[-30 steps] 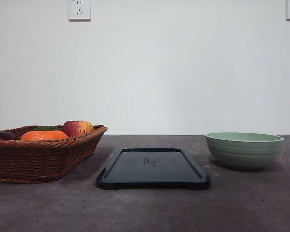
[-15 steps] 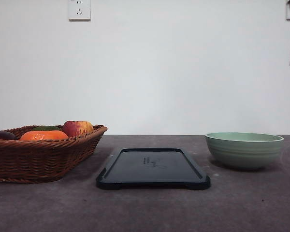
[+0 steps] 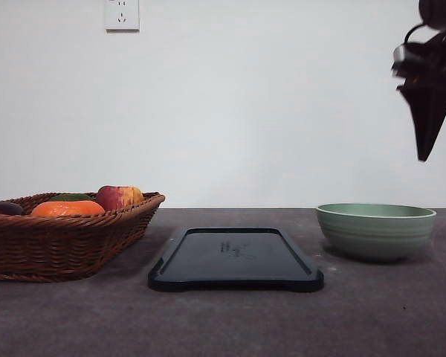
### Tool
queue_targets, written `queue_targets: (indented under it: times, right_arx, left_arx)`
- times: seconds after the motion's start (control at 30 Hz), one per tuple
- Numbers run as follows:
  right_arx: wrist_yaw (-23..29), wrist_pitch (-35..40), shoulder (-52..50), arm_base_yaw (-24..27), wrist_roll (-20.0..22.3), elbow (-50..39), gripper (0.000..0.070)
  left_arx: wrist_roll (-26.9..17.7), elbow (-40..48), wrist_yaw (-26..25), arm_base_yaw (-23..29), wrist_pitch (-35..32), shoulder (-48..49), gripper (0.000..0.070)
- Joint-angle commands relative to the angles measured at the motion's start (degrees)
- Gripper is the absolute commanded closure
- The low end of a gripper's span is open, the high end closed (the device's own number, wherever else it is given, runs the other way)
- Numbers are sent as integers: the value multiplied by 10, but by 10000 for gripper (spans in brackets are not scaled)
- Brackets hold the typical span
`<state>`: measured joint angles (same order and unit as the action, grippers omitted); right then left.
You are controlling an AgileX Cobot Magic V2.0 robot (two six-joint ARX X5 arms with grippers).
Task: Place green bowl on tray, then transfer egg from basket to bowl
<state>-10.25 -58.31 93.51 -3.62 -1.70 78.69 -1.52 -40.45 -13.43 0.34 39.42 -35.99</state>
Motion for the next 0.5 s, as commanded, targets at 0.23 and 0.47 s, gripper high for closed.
queue_targets:
  times: [0.23, 0.47]
  right_arx:
    - [3, 63, 72, 1, 11, 14, 351]
    - [12, 91, 107, 1, 11, 14, 440]
  left_arx:
    - [-3, -11, -1, 0, -5, -2, 313]
    - [-3, -11, -2, 0, -4, -2, 313]
